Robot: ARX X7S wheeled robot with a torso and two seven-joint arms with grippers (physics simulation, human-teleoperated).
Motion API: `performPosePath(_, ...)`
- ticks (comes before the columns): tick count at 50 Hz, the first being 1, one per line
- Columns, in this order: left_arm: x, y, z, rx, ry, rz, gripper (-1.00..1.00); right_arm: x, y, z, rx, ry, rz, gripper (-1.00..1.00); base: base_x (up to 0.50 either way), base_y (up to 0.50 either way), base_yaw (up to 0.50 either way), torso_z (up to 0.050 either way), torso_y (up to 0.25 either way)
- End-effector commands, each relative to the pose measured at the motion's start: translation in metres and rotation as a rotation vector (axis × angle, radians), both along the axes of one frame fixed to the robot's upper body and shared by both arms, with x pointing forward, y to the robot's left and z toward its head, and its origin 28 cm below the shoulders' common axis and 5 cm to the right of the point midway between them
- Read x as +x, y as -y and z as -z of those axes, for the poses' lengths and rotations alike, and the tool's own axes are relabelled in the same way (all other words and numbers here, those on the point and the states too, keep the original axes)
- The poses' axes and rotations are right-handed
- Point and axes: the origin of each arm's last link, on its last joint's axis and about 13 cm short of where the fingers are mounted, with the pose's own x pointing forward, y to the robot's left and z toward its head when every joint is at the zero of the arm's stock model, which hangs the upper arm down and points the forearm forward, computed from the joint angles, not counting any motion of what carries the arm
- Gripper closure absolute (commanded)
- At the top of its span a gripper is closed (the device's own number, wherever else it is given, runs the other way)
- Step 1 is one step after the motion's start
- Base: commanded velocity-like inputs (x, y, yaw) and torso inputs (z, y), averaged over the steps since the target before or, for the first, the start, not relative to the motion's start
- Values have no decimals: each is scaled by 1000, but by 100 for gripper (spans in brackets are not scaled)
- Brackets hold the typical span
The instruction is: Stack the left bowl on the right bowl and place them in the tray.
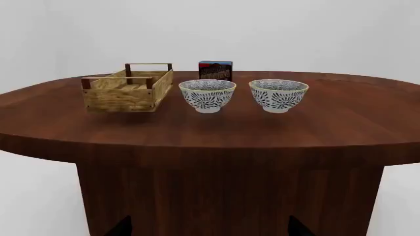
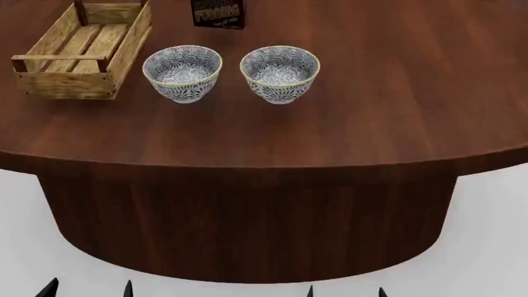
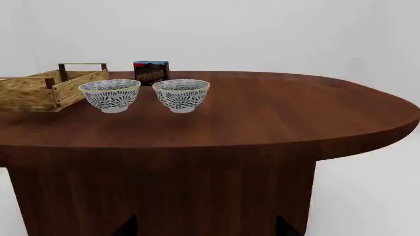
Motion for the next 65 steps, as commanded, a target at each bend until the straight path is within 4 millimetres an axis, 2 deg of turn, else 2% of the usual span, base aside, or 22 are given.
performPosePath(1, 0, 0, 0, 0, 0, 0, -100, -1, -1, -1, 0, 0, 0, -100, 0, 0, 0, 0, 0)
performPosePath(18, -2, -2, -2, -11, 9, -12, -100, -7, 1, -3, 8, 10, -13, -100, 0, 0, 0, 0, 0)
performPosePath(24, -8, -4, -12, -32, 35, -34, -100, -6, 1, -10, 17, 14, -20, -100, 0, 0, 0, 0, 0)
performPosePath(30, 2, -7, -36, -17, 90, -30, -100, 7, 3, -35, -3, 69, -22, -100, 0, 0, 0, 0, 0)
performPosePath(41, 16, -16, -97, 19, 211, -34, -100, 20, 8, -83, -63, 161, -21, -100, 0, 0, 0, 0, 0)
performPosePath(52, 5, -27, -154, 61, 326, -57, -100, 18, 16, -139, -128, 261, -3, -100, 0, 0, 0, 0, 0)
performPosePath(65, -23, -37, -197, 80, 407, -103, -100, 5, 22, -187, -185, 332, 28, -100, 0, 0, 0, 0, 0)
